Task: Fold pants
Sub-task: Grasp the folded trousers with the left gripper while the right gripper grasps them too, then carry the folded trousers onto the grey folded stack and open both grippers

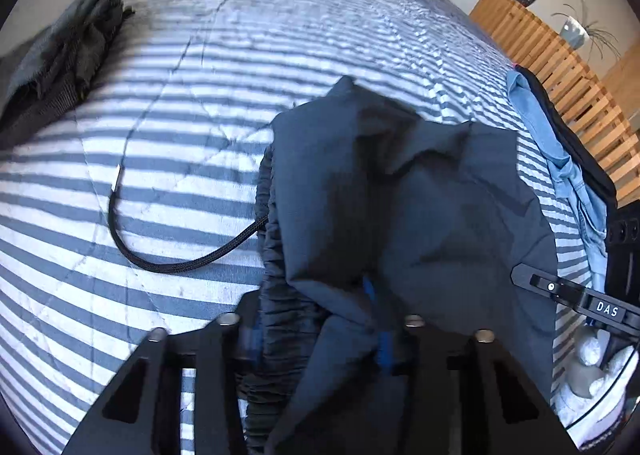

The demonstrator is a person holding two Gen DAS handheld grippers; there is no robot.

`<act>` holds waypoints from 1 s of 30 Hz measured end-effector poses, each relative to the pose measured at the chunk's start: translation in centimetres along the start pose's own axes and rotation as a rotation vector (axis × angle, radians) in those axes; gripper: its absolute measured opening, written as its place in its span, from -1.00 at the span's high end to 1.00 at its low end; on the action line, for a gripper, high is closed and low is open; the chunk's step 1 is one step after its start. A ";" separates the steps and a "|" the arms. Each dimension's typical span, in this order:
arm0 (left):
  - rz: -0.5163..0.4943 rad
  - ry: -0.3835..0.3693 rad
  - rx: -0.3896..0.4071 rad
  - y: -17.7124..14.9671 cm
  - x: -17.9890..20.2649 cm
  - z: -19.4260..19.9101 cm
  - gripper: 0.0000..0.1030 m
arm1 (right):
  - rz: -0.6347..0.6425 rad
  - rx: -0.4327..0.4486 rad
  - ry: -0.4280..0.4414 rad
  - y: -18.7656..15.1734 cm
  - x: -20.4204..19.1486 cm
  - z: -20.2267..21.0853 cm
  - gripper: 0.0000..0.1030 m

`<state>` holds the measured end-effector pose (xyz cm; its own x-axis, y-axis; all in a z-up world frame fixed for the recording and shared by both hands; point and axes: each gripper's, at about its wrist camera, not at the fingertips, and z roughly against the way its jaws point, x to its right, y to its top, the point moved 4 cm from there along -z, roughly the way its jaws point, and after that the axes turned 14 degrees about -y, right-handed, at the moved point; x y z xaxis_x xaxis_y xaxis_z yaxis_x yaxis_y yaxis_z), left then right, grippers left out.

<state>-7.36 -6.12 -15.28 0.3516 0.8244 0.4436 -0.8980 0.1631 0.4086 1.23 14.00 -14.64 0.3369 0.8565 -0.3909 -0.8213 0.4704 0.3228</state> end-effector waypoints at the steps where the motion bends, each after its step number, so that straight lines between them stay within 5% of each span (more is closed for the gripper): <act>1: -0.004 -0.009 0.014 -0.1 0.4 0.7 0.49 | 0.015 0.019 -0.012 0.0 -0.4 0.6 0.85; 10: 0.017 -0.060 0.123 -0.5 2.4 7.1 0.58 | 0.102 0.109 -0.010 -0.3 -3.1 5.0 0.87; 22: -0.048 0.047 0.303 1.4 2.3 18.2 0.58 | 0.284 0.197 -0.001 4.0 -13.4 9.3 0.87; 30: 0.014 0.086 0.366 1.5 -1.7 23.9 0.58 | 0.387 0.240 0.004 5.4 -21.1 8.8 0.87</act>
<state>-2.94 -20.19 3.62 0.3026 0.8700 0.3893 -0.7431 -0.0405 0.6680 -6.30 0.35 2.97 0.0244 0.9784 -0.2050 -0.7564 0.1522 0.6362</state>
